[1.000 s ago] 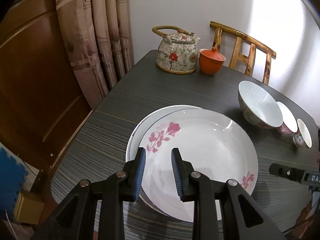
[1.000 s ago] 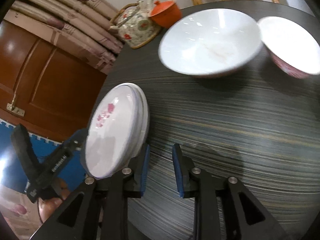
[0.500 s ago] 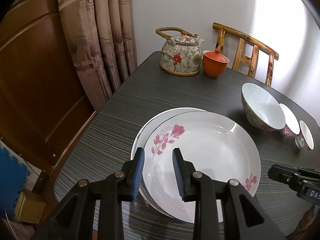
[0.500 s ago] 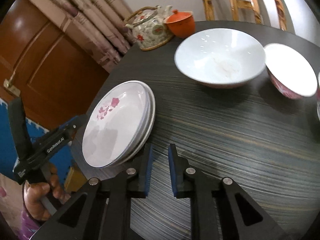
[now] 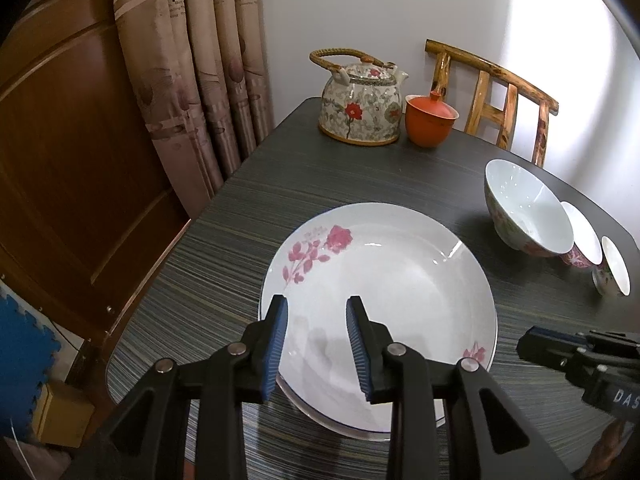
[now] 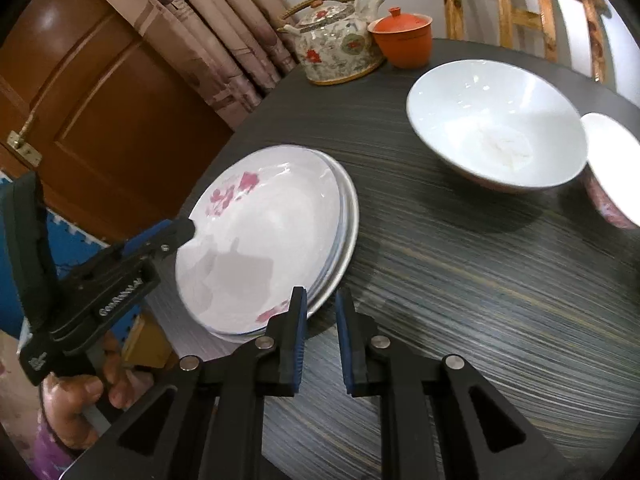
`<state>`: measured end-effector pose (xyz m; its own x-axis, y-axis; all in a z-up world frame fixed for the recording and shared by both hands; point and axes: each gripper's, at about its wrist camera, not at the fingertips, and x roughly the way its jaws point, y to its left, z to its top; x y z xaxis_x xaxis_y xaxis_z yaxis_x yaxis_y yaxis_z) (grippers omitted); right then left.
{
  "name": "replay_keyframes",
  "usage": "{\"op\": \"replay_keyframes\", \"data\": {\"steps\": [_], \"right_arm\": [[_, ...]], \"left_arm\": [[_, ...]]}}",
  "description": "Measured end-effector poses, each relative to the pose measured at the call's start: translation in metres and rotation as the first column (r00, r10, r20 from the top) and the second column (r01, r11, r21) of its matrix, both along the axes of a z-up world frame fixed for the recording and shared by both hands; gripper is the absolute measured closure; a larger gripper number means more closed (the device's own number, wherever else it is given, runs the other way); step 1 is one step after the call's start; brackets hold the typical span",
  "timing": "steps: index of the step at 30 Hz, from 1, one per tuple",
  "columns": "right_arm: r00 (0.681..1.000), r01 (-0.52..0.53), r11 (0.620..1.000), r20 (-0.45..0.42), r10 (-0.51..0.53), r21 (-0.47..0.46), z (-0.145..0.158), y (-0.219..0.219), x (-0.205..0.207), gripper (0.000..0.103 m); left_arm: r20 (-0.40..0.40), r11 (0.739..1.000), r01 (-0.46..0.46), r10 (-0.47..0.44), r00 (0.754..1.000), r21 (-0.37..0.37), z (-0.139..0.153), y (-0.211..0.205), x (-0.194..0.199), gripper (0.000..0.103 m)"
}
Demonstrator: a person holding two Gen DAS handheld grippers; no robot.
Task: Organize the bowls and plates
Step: 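Open both tools and pull back from the plate stack, then move both tools toward the large white bowl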
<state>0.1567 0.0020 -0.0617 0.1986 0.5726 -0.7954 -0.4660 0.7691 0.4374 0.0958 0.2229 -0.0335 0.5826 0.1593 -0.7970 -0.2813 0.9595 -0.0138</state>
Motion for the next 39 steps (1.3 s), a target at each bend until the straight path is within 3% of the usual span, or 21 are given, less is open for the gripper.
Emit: {"op": "replay_keyframes", "data": {"steps": [11,19,23,34,39], "right_arm": [[0.988,0.147,0.987,-0.05,-0.144,0.069,-0.008,-0.052,0.004,0.086],[0.951,0.3,0.948,-0.103,-0.29,0.105,-0.02,-0.114,0.011,0.085],[0.933,0.354,0.924,-0.124,-0.339,0.142,-0.016,-0.137,0.014,0.078],[0.924,0.381,0.902,-0.126,-0.362,0.201,-0.004,-0.159,0.023,0.065],[0.912,0.405,0.891,-0.154,-0.379,0.203,-0.011,-0.166,0.03,0.063]], "left_arm": [[-0.017,0.999,0.042,-0.042,0.999,0.002,-0.007,-0.015,0.001,0.072],[-0.029,0.993,0.121,-0.121,0.992,-0.009,-0.002,-0.039,0.006,0.072],[-0.031,0.989,0.148,-0.147,0.989,0.012,0.003,-0.054,0.012,0.072],[-0.05,0.979,0.199,-0.198,0.979,0.035,0.003,-0.088,0.046,0.072],[-0.052,0.974,0.226,-0.227,0.973,-0.013,0.004,-0.096,0.065,0.072]]}}
